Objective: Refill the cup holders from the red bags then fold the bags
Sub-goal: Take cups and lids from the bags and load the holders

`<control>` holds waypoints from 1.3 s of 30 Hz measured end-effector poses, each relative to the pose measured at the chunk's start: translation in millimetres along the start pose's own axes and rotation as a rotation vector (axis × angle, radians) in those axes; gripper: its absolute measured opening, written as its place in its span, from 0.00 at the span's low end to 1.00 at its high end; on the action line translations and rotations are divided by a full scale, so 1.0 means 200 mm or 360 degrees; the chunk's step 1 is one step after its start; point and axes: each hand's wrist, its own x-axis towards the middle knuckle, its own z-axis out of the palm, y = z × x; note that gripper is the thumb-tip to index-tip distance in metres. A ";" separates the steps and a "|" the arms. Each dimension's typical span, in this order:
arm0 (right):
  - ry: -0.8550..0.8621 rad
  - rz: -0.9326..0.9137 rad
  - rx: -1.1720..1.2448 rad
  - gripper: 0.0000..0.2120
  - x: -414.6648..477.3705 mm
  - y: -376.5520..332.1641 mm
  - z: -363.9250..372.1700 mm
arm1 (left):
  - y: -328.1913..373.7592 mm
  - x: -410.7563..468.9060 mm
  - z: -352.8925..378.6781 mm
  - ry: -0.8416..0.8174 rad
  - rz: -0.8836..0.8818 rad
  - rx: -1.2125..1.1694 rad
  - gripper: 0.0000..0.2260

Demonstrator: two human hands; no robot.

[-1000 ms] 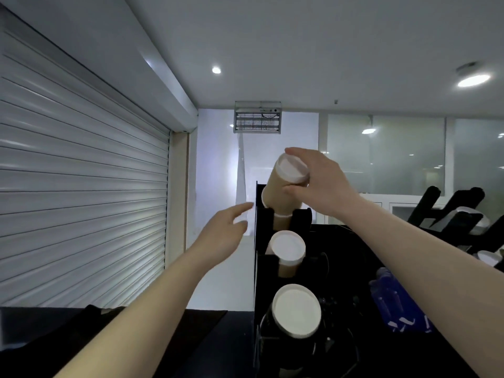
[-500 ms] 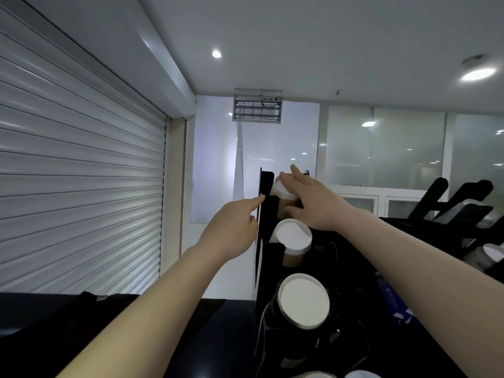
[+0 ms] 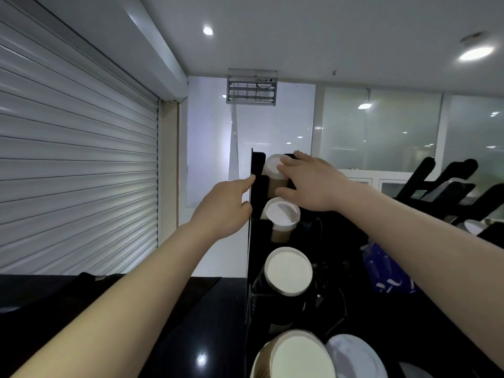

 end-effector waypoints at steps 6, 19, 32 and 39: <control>-0.0255 0.0178 0.0222 0.45 -0.14 -0.05 0.06 | 0.00 -0.10 0.02 0.0038 0.0034 0.0012 0.26; 0.0024 0.0018 0.0545 0.33 -0.46 -0.29 -0.18 | 0.16 -0.48 -0.14 0.0025 0.0121 -0.0032 0.25; 0.0315 0.0158 0.1100 0.26 -1.42 -0.47 -0.16 | 0.64 -1.02 -0.14 0.0121 0.0280 -0.0325 0.27; 0.0332 0.0301 0.1147 0.22 -1.79 -0.17 -0.17 | 1.00 -1.11 0.07 0.0127 0.0330 -0.0307 0.27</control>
